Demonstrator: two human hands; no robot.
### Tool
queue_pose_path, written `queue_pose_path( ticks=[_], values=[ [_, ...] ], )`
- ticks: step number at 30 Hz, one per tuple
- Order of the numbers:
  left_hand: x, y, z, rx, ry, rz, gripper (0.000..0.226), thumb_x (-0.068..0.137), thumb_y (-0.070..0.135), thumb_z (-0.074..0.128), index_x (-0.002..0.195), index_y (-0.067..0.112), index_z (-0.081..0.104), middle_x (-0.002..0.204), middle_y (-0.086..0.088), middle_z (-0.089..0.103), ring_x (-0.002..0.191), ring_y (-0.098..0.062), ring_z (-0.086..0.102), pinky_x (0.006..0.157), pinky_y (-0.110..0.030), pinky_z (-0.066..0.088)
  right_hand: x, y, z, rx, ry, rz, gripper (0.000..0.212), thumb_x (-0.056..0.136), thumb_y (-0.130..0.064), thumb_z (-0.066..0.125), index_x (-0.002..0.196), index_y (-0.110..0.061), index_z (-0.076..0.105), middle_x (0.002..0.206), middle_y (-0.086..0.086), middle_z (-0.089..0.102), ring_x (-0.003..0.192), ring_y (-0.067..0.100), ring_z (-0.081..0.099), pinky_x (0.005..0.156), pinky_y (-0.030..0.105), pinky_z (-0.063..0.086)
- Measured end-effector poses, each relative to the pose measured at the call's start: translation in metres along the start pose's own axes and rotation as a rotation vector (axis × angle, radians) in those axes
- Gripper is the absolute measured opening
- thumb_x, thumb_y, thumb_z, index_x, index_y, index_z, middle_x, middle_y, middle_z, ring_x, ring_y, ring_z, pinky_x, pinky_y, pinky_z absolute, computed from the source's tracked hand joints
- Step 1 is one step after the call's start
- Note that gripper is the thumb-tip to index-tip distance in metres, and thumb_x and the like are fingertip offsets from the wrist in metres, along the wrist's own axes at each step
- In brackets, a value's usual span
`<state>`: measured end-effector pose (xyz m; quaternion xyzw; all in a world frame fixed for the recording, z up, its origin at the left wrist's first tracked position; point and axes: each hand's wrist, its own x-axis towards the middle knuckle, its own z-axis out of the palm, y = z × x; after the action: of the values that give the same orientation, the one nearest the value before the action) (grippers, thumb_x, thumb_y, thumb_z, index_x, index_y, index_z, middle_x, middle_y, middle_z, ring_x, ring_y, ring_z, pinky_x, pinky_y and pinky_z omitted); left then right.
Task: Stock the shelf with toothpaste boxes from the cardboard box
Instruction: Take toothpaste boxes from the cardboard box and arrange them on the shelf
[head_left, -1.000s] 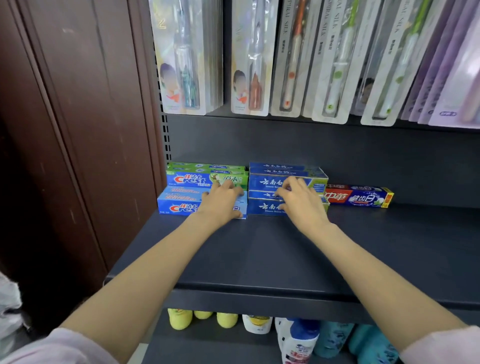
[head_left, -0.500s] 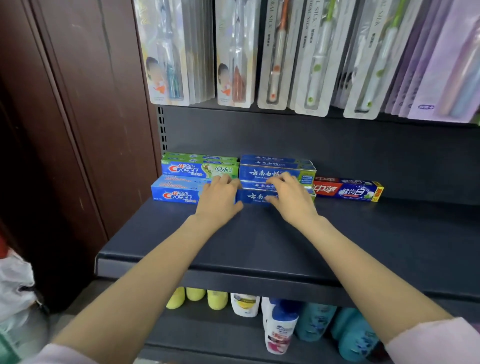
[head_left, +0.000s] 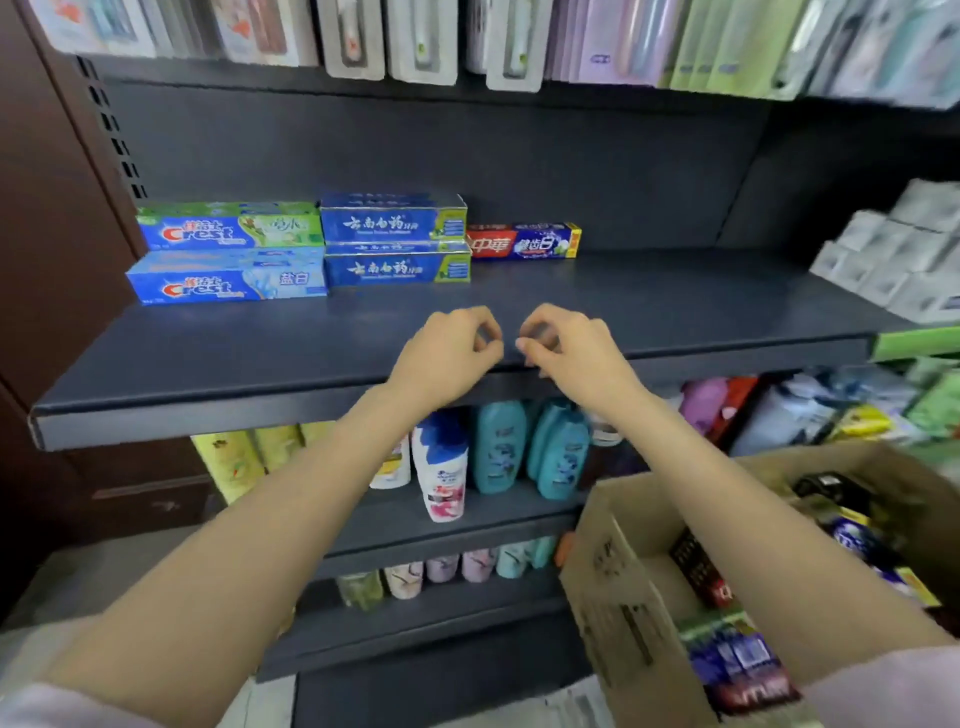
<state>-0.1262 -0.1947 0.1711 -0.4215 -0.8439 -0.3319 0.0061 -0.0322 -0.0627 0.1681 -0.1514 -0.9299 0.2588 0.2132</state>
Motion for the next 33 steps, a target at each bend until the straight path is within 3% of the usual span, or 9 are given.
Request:
queue_pose_path(
  ticks=[4, 10, 16, 21, 28, 31, 33],
  values=[
    [-0.022, 0.050, 0.057, 0.005, -0.093, 0.070, 0.014, 0.086, 0.027, 0.055, 0.096, 0.022, 0.064, 0.089, 0.003, 0.070, 0.093, -0.022, 0.062, 0.078, -0.035, 0.051, -0.054, 0.044, -0.024, -0.217, -0.029, 0.107, 0.009, 0.089, -0.030, 0.056, 0.092, -0.022, 0.059, 0.090, 0.003, 0.068, 0.095, 0.030, 0.062, 0.078, 0.038, 0.051],
    [-0.033, 0.085, 0.153, 0.092, -0.364, 0.019, 0.013, 0.088, 0.026, 0.052, 0.093, 0.022, 0.064, 0.097, -0.004, 0.069, 0.097, -0.025, 0.062, 0.079, -0.037, 0.052, -0.116, 0.137, -0.044, -0.425, -0.324, 0.269, 0.020, 0.092, -0.028, 0.051, 0.108, -0.020, 0.061, 0.113, 0.011, 0.065, 0.107, 0.031, 0.059, 0.082, 0.037, 0.047],
    [-0.034, 0.116, 0.252, 0.085, -0.453, -0.087, 0.013, 0.090, 0.024, 0.051, 0.089, 0.021, 0.063, 0.101, -0.008, 0.068, 0.100, -0.028, 0.062, 0.084, -0.040, 0.052, -0.151, 0.252, -0.045, -0.402, -0.616, 0.348, 0.031, 0.087, -0.035, 0.060, 0.109, -0.013, 0.064, 0.111, 0.013, 0.065, 0.104, 0.032, 0.060, 0.090, 0.041, 0.050],
    [-0.043, 0.125, 0.332, 0.081, -0.567, -0.252, 0.014, 0.089, 0.020, 0.052, 0.092, 0.020, 0.066, 0.110, -0.009, 0.068, 0.106, -0.027, 0.061, 0.090, -0.035, 0.049, -0.170, 0.321, -0.041, -0.371, -0.834, 0.274, 0.024, 0.090, -0.019, 0.057, 0.112, -0.010, 0.062, 0.114, 0.014, 0.064, 0.108, 0.031, 0.059, 0.090, 0.035, 0.048],
    [-0.070, 0.110, 0.395, 0.018, -0.903, -0.357, 0.031, 0.096, 0.004, 0.043, 0.120, 0.006, 0.062, 0.130, -0.008, 0.059, 0.119, -0.024, 0.054, 0.098, -0.027, 0.040, -0.181, 0.369, -0.008, -0.403, -1.173, 0.219, 0.046, 0.091, -0.019, 0.058, 0.135, -0.011, 0.048, 0.135, 0.013, 0.052, 0.121, 0.030, 0.051, 0.095, 0.033, 0.043],
    [-0.084, 0.108, 0.405, 0.045, -1.103, -0.342, 0.044, 0.090, 0.000, 0.046, 0.131, 0.014, 0.055, 0.134, -0.007, 0.055, 0.120, -0.024, 0.052, 0.103, -0.035, 0.043, -0.188, 0.381, 0.009, -0.377, -1.260, 0.250, 0.058, 0.087, -0.012, 0.060, 0.142, -0.018, 0.040, 0.140, 0.009, 0.048, 0.123, 0.028, 0.048, 0.096, 0.033, 0.042],
    [-0.089, 0.105, 0.407, 0.069, -1.155, -0.359, 0.053, 0.087, 0.008, 0.055, 0.137, 0.023, 0.048, 0.134, -0.006, 0.052, 0.117, -0.025, 0.052, 0.098, -0.039, 0.046, -0.192, 0.387, 0.020, -0.365, -1.266, 0.263, 0.064, 0.085, -0.008, 0.061, 0.143, -0.021, 0.037, 0.140, 0.009, 0.048, 0.119, 0.028, 0.052, 0.090, 0.033, 0.044]
  ],
)
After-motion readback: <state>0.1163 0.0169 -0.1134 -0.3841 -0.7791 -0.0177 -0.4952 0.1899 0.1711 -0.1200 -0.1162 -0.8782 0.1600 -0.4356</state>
